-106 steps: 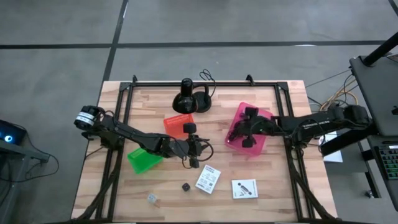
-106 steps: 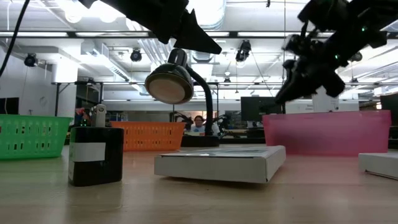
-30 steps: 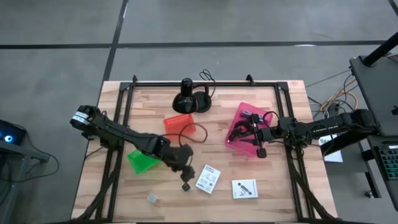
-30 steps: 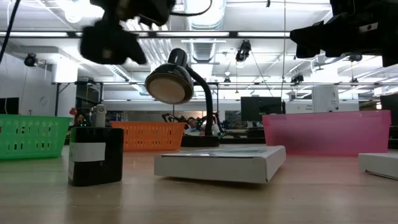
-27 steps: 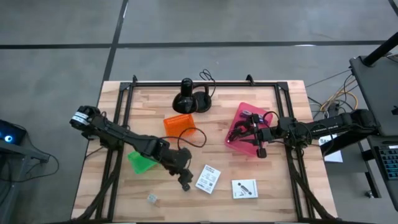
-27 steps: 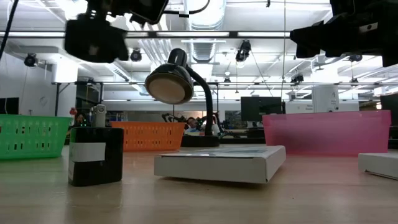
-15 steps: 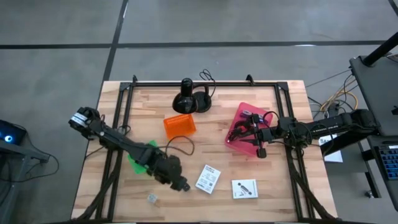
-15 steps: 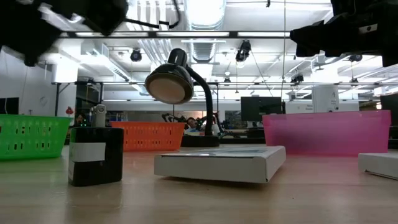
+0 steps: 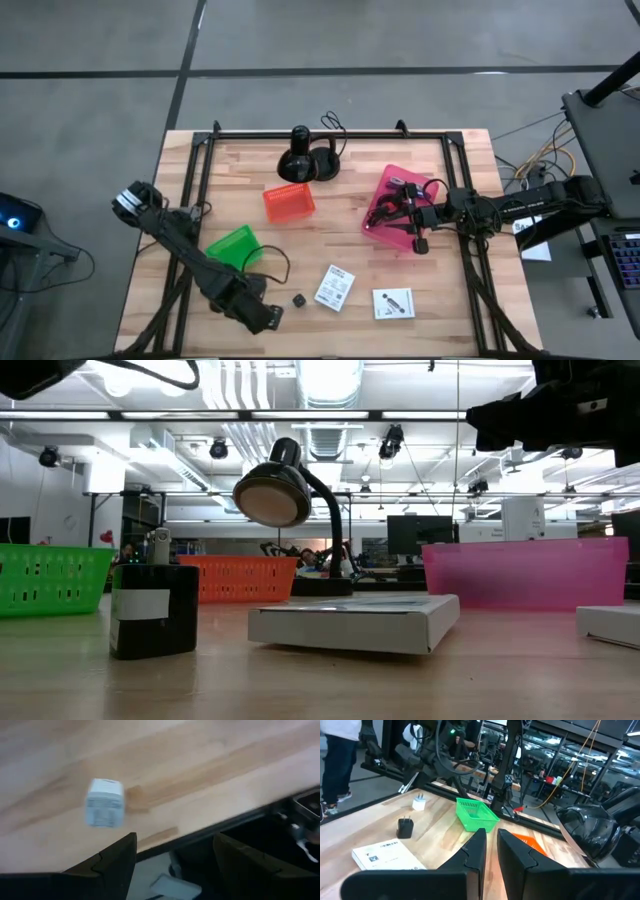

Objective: Pick and place items into bin
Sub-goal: Put the white charger adapter into the green bin

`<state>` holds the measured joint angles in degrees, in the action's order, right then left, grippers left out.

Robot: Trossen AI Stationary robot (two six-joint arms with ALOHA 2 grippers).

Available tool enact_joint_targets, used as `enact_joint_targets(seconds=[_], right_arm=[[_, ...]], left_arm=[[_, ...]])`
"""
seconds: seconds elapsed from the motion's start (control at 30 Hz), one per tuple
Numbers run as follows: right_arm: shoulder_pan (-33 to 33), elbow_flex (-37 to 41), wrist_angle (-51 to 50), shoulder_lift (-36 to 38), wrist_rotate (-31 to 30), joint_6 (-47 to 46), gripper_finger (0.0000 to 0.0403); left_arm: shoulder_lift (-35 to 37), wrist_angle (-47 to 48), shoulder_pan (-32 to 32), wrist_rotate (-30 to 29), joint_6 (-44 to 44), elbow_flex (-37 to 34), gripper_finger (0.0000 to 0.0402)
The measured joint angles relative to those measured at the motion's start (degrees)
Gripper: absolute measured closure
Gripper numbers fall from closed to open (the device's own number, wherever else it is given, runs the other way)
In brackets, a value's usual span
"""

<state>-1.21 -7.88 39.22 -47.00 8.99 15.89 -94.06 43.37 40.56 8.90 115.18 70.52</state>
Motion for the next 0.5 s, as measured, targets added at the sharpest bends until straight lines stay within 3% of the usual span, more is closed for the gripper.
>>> enact_joint_targets(seconds=[0.23, 0.5], right_arm=[[0.0, 0.01, 0.01, 0.0, -0.01, 2.56, 0.0367], [-0.01, 0.02, 0.0, 0.0, 0.0, 2.54, 0.0367]], left_arm=[[-0.32, 12.07, 0.07, 0.0, -0.01, 4.45, 0.0155], [-3.09, 12.66, 0.83, 2.65, -0.01, 4.46, 0.0155]])
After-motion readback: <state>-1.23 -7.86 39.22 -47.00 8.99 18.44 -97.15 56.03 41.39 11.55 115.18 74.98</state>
